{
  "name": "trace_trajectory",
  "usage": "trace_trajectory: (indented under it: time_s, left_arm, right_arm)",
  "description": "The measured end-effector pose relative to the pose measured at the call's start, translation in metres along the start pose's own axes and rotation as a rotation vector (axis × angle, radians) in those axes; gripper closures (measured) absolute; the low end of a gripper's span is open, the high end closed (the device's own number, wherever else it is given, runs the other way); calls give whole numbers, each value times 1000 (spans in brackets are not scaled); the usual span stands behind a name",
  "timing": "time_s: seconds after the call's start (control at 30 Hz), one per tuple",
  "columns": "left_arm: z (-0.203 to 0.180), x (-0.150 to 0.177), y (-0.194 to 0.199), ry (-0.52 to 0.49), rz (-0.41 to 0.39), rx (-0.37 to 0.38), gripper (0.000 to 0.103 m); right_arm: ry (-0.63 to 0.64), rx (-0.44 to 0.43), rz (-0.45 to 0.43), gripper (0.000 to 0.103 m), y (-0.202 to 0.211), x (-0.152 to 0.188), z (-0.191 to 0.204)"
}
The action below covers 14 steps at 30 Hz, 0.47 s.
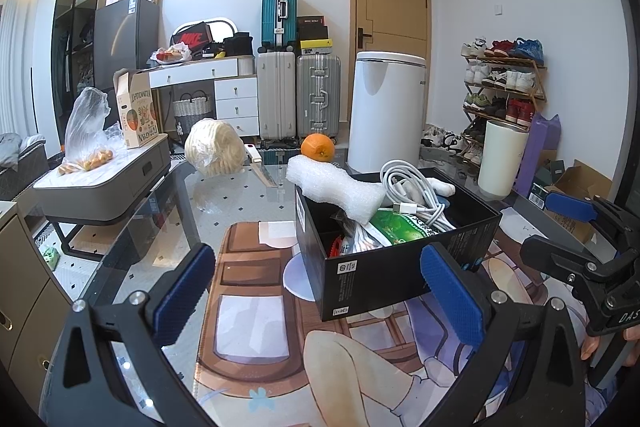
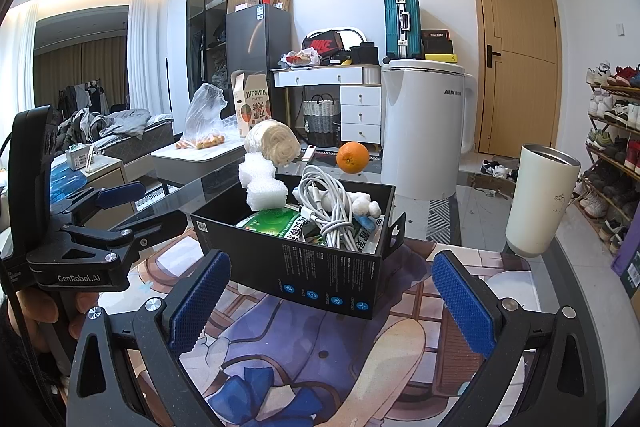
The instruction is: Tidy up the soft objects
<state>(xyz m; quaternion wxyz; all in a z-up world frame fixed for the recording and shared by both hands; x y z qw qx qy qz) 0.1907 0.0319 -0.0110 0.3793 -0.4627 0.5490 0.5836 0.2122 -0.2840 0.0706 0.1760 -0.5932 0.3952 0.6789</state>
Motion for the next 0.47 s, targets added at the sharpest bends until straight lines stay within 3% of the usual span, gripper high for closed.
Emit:
trace_trajectory:
  time_s: [0.47]
  left_arm:
    - [0,-3,2,-1,-9,-14,0]
  right_arm:
    - [-1,0,0,1,0,0,0]
Point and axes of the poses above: each gripper's, at about its wrist camera, not at the fingertips, and y roughly against the way its jaws point, z to its left, x to its underside, the point moved 9 cm from there along -y, roughly the way its jaws point, and after that the axes turned 8 degrees about -z, right-handed, at the moved point
